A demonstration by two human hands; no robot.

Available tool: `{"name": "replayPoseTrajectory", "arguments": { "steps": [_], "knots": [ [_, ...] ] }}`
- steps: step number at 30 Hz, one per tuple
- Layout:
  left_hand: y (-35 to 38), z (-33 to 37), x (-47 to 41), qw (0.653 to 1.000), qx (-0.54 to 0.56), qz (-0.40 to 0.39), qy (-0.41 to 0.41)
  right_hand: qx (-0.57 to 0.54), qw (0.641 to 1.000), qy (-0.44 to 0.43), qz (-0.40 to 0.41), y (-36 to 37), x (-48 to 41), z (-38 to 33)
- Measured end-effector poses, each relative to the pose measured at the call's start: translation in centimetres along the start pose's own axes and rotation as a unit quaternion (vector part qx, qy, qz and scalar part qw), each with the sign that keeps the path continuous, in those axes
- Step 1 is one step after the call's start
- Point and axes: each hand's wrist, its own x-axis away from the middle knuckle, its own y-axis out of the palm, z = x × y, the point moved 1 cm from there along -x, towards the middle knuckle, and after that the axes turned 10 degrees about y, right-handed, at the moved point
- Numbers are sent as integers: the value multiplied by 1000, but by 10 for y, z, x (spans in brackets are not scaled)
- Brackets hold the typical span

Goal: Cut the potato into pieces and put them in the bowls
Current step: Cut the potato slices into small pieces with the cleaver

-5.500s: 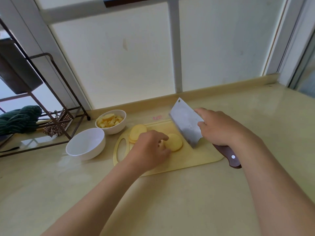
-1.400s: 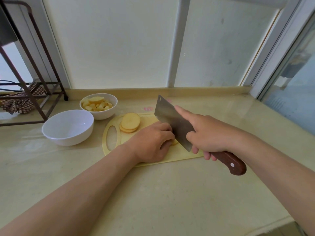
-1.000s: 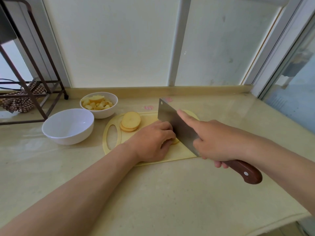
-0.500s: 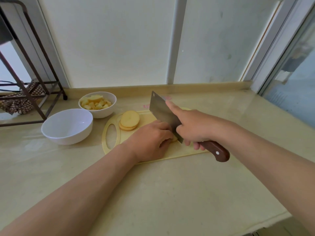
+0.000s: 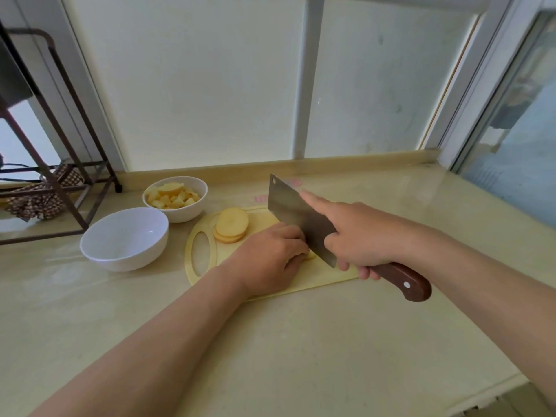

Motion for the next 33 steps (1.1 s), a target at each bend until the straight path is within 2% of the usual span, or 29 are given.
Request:
{"name": "replayPoseTrajectory", "arguments": {
  "steps": [21, 33],
  "knots": [
    [0, 0, 0, 1000, 0, -1, -6, 17, 1000, 1, -25, 4, 22, 15],
    [2, 0, 2, 1000, -18, 0, -5, 27, 999, 7, -28, 6, -17, -14]
  ]
}}
